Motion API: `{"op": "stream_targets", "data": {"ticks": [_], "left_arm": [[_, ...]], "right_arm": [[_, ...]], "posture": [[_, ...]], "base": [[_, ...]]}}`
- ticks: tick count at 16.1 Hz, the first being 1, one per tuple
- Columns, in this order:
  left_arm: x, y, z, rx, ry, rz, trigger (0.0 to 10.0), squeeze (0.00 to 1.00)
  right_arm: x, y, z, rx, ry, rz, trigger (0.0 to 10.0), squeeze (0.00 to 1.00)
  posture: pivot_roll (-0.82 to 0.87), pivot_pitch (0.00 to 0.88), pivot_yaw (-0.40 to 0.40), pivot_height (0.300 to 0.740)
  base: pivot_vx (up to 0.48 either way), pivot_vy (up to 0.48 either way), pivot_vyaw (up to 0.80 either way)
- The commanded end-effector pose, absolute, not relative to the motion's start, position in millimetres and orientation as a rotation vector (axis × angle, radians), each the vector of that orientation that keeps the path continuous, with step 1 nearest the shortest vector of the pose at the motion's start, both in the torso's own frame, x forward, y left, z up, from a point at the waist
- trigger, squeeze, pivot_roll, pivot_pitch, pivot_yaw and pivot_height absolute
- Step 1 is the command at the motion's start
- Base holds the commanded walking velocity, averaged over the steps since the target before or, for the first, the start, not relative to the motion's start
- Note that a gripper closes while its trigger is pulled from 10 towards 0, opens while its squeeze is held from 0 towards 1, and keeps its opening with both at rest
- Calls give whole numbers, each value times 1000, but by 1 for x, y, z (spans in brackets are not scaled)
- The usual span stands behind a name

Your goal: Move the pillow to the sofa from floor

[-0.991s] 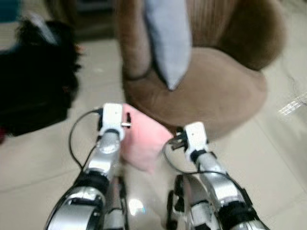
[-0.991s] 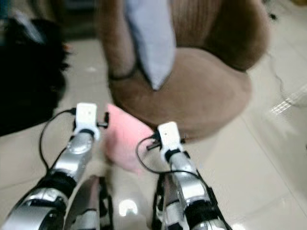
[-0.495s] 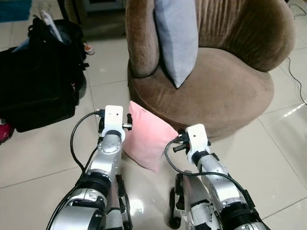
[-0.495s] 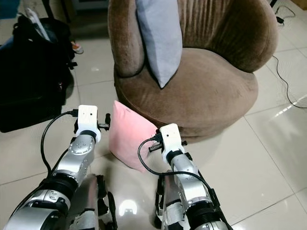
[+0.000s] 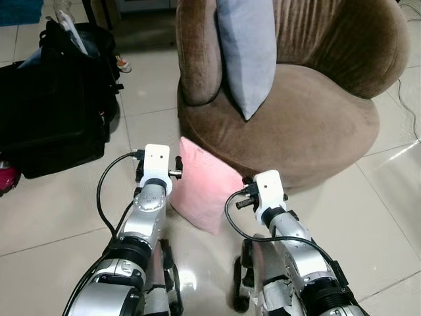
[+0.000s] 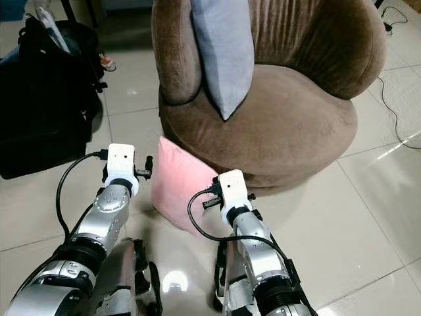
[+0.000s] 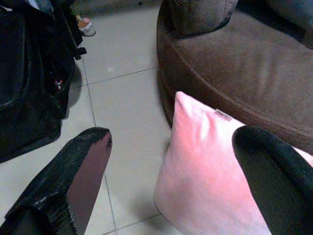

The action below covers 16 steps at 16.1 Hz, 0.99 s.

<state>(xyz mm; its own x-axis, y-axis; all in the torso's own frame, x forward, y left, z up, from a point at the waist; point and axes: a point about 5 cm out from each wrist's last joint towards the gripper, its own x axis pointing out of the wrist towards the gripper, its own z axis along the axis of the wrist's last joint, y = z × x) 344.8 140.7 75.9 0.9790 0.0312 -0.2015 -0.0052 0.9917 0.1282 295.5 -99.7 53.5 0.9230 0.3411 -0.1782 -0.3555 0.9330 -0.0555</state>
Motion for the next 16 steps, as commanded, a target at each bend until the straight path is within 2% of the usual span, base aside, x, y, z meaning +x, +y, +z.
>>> {"op": "stream_targets", "data": {"ticks": [1, 5, 11, 16], "left_arm": [[339, 135, 67, 143, 240, -15, 10000, 0], [338, 133, 66, 135, 246, -37, 10000, 0], [338, 129, 63, 112, 276, -61, 10000, 0], [338, 136, 62, 137, 295, -41, 10000, 0]], "right_arm": [[290, -101, 47, -86, 196, 355, 10000, 0], [290, -101, 47, -83, 196, 355, 10000, 0], [288, -102, 47, -80, 198, 351, 10000, 0], [287, -103, 46, -79, 202, 347, 10000, 0]], "posture": [[-50, 251, -57, 633], [-51, 254, -58, 633], [-52, 259, -59, 633], [-52, 263, -58, 633]], "base": [[-480, 0, 0], [-431, 0, 0], [0, 0, 0], [480, 0, 0]]}}
